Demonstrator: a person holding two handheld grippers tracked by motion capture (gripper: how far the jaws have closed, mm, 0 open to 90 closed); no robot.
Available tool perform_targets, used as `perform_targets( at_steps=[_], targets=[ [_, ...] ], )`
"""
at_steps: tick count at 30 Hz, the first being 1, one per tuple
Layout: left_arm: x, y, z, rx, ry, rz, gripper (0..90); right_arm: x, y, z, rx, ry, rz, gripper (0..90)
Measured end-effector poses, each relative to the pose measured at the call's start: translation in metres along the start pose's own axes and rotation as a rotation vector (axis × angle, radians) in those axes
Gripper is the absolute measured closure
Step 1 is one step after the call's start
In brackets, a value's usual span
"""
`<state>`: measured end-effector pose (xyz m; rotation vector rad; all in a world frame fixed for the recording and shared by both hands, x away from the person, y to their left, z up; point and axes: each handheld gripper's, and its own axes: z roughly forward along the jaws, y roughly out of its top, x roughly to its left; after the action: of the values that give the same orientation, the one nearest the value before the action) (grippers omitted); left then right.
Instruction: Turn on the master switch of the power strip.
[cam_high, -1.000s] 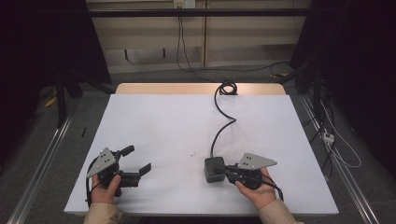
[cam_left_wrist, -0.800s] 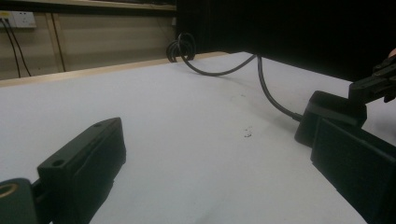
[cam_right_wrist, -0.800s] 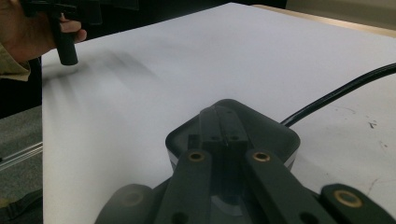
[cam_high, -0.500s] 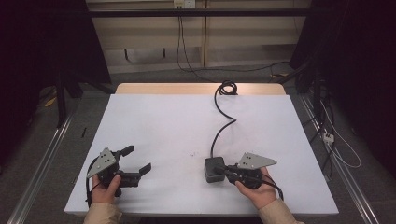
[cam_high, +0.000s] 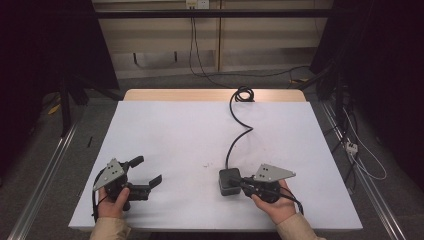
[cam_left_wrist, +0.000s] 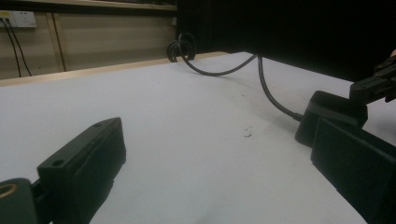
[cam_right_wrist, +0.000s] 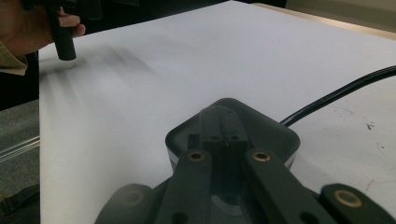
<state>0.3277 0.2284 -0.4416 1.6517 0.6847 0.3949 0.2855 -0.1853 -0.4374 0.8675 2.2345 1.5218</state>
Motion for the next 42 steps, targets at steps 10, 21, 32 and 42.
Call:
perform_targets(
  at_steps=[10, 21, 32, 42],
  targets=[
    [0.000, 0.000, 0.000, -0.002, -0.001, -0.001, 2.9, 0.009, 0.002, 0.003, 0.016, 0.028, -0.022, 90.0],
    [0.002, 0.000, -0.001, -0.004, -0.002, -0.002, 2.8, 0.003, 0.005, -0.003, -0.047, 0.035, 0.004, 90.0],
    [0.001, 0.000, 0.000, -0.001, -0.001, -0.006, 2.9, 0.002, 0.002, 0.000, 0.008, -0.001, -0.015, 90.0],
    [-0.001, 0.000, -0.001, -0.004, -0.002, -0.005, 2.9, 0.001, 0.001, 0.002, 0.022, -0.003, 0.014, 90.0]
  ],
)
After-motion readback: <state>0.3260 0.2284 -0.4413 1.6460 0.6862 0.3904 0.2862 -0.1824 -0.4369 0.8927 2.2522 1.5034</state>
